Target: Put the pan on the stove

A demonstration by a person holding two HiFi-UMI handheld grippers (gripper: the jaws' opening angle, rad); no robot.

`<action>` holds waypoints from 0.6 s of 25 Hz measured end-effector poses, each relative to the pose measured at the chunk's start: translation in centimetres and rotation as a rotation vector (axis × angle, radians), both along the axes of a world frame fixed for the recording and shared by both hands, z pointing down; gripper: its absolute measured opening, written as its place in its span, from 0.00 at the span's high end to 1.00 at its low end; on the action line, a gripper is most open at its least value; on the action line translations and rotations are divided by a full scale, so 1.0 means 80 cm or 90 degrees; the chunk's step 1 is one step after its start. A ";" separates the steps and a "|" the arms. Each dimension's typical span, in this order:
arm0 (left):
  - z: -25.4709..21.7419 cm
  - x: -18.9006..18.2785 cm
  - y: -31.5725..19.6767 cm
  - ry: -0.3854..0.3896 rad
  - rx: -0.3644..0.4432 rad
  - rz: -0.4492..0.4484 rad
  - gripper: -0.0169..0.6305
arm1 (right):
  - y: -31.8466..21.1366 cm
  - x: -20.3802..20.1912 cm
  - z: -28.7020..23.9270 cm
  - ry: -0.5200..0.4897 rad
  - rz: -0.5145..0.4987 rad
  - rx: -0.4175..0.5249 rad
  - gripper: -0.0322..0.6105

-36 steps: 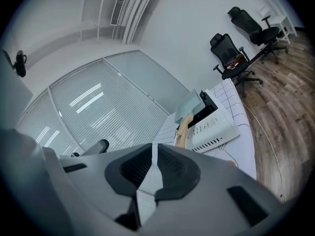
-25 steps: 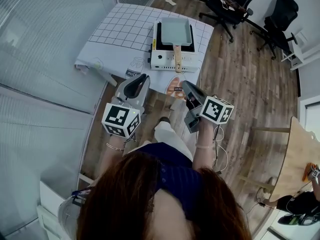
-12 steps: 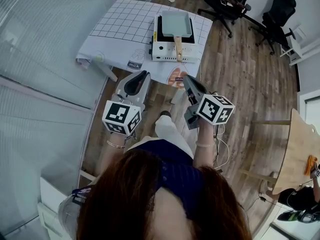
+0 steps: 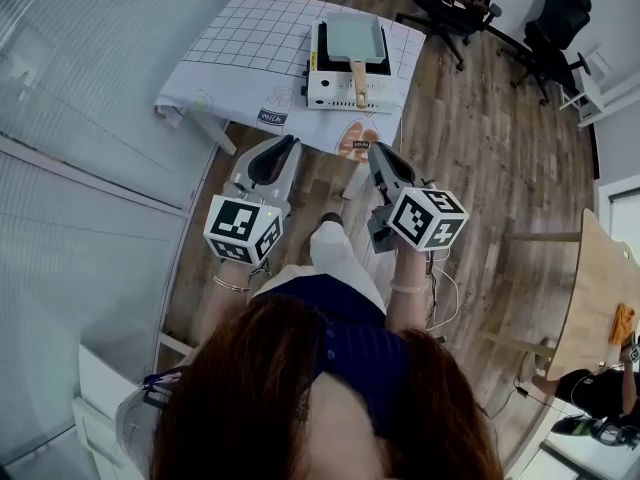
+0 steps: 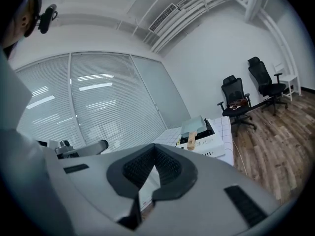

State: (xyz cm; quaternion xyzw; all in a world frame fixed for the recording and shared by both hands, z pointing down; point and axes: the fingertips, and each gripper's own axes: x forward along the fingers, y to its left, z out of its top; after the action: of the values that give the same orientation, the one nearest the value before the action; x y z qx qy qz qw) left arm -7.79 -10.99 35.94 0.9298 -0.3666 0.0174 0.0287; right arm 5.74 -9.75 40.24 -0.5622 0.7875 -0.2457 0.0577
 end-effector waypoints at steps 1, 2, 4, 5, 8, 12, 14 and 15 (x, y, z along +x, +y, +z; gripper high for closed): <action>0.000 0.000 0.003 0.000 0.001 0.000 0.91 | 0.003 -0.001 -0.001 0.003 -0.001 0.002 0.93; 0.000 -0.001 0.005 0.000 0.001 0.000 0.91 | 0.006 -0.002 -0.002 0.005 -0.002 0.004 0.93; 0.000 -0.002 0.010 0.000 0.002 0.001 0.91 | 0.012 -0.004 -0.004 0.009 -0.003 0.008 0.93; 0.000 -0.002 0.013 0.000 0.003 0.001 0.91 | 0.016 -0.005 -0.005 0.013 -0.003 0.010 0.93; -0.001 -0.004 0.023 0.001 0.007 0.003 0.91 | 0.027 -0.006 -0.009 0.033 0.007 0.023 0.93; -0.001 -0.006 0.037 0.003 0.013 0.005 0.91 | 0.044 -0.007 -0.017 0.083 0.029 0.048 0.93; -0.002 -0.005 0.043 0.003 0.017 0.006 0.91 | 0.051 -0.008 -0.021 0.100 0.034 0.057 0.93; -0.002 -0.005 0.046 0.003 0.019 0.007 0.91 | 0.055 -0.008 -0.022 0.103 0.036 0.060 0.93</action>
State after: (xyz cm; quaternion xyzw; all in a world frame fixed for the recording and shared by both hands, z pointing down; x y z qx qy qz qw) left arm -8.18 -7.33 35.77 0.9321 -0.3618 0.0102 0.0157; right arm 5.10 -5.36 38.46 -0.5990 0.7841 -0.1602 0.0272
